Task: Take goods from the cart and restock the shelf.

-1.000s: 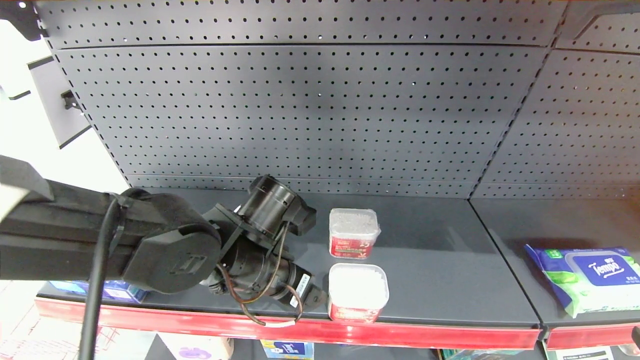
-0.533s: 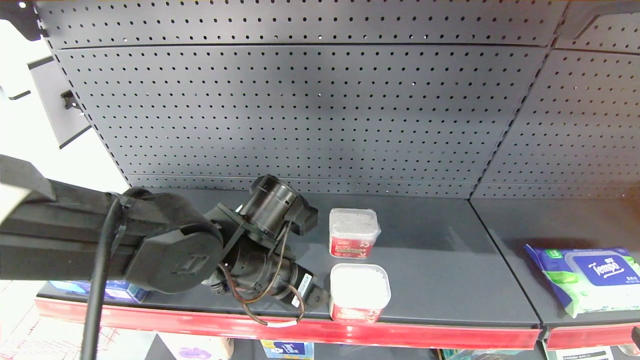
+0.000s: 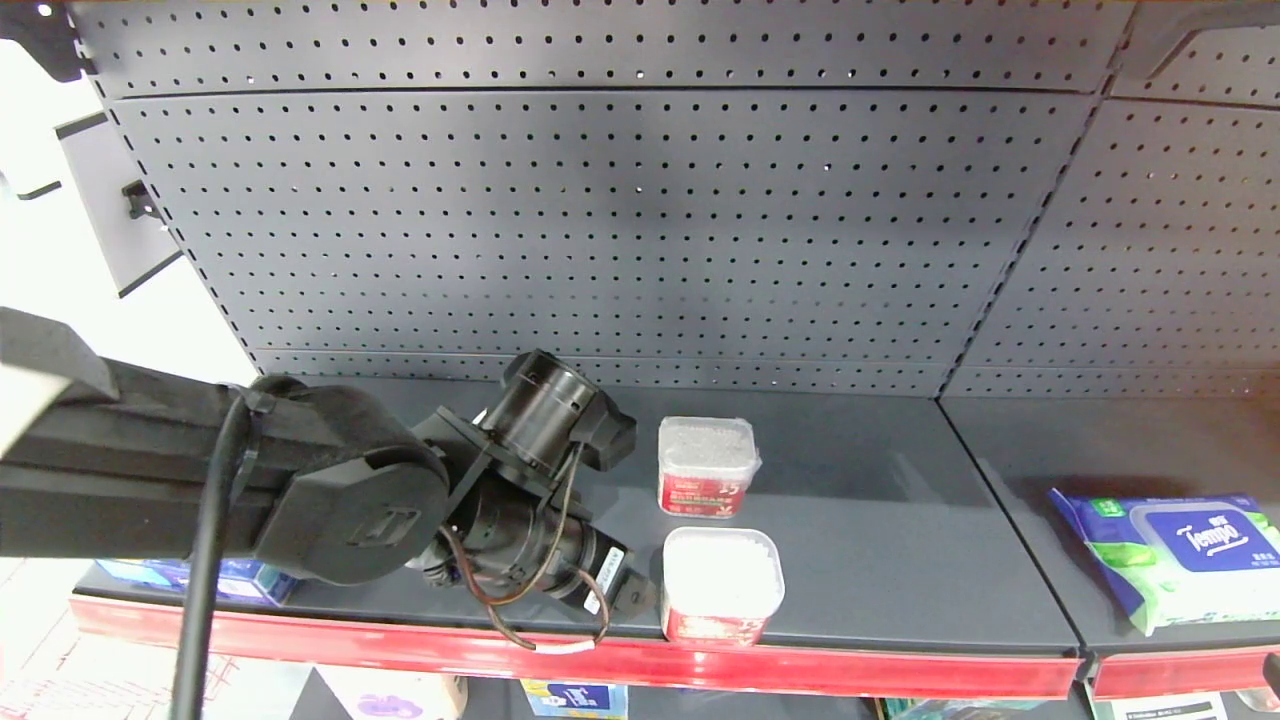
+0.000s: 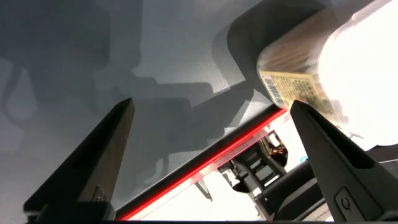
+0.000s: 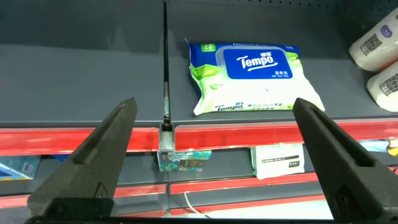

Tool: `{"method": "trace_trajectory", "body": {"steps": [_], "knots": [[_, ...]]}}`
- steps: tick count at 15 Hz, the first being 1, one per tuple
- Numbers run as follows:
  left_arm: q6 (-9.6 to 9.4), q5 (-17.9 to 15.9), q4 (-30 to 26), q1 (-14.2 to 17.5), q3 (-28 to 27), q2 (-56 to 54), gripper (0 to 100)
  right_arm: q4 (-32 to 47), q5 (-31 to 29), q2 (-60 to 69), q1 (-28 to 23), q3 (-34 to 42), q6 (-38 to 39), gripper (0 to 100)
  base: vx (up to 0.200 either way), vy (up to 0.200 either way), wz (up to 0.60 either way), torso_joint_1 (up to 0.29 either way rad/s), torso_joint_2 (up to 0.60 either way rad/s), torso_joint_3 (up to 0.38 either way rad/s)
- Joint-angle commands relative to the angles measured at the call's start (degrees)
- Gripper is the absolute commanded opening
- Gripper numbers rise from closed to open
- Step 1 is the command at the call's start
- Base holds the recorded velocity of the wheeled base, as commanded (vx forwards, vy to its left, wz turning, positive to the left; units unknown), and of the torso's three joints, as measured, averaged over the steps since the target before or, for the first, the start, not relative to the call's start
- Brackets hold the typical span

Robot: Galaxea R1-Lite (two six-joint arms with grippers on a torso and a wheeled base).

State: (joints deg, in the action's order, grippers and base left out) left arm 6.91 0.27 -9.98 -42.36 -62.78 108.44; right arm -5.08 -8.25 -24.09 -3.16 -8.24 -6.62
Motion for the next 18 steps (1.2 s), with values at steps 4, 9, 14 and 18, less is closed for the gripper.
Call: {"method": "trace_trajectory", "body": {"steps": [4,9,14,18], "knots": [[0.12,0.1,-0.5,5.1,4.2,-8.8,100,0.0,0.4,0.4,0.2,0.7,-0.1,100,0.0,0.0,0.0,0.0,0.0,0.0],[-0.23,0.3,-7.2,9.7,7.8,-29.3,100,-0.2,2.8,0.5,0.8,1.5,-0.1,100,0.0,0.0,0.0,0.0,0.0,0.0],[-0.14,12.6,-30.7,11.4,10.0,-61.5,100,-0.1,3.6,0.8,0.6,0.2,-0.2,100,0.0,0.0,0.0,0.0,0.0,0.0],[0.82,14.1,-40.5,24.2,13.5,-74.5,100,-0.1,3.7,0.6,0.7,0.0,-0.2,100,0.0,0.0,0.0,0.0,0.0,0.0]]}}
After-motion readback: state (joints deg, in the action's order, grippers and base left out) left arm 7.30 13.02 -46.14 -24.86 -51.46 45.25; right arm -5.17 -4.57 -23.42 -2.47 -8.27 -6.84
